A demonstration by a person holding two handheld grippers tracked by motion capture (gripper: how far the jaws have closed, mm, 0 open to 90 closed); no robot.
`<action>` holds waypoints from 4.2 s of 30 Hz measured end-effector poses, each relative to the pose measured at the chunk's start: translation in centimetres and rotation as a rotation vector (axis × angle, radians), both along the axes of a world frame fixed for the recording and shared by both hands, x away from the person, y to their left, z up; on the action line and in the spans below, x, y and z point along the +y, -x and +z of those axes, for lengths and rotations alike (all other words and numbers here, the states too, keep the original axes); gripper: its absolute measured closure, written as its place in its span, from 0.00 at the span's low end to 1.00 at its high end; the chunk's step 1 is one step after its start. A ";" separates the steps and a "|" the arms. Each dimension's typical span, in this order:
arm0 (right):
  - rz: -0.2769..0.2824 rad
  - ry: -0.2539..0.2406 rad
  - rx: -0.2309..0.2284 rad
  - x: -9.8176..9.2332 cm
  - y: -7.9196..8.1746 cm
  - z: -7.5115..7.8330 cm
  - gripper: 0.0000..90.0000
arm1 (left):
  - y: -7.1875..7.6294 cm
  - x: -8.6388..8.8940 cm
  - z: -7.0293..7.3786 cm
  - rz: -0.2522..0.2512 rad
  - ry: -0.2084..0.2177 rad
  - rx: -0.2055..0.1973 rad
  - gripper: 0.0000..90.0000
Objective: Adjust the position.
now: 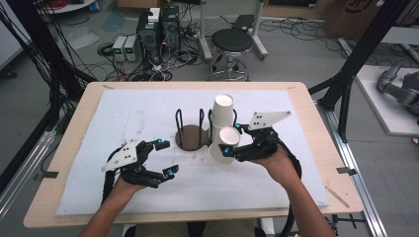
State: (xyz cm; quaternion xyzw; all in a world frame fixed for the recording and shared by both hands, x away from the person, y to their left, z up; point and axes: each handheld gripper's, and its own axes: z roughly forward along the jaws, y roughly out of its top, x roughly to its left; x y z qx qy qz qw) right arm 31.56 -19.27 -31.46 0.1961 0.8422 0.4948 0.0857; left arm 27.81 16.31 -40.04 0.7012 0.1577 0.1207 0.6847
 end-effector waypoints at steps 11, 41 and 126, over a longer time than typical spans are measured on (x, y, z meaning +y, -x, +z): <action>0.048 -0.012 0.011 1.3 0.2 -0.3 0.37 | -1.0 -3.7 -0.2 -0.065 -0.016 0.044 0.17; 0.112 -0.072 0.051 2.5 0.8 -0.6 0.37 | -2.5 -8.1 -0.4 -0.158 -0.027 0.041 0.17; 0.372 0.216 0.051 2.8 0.6 -2.7 0.38 | -2.0 -9.1 2.7 -0.316 -0.581 0.063 0.30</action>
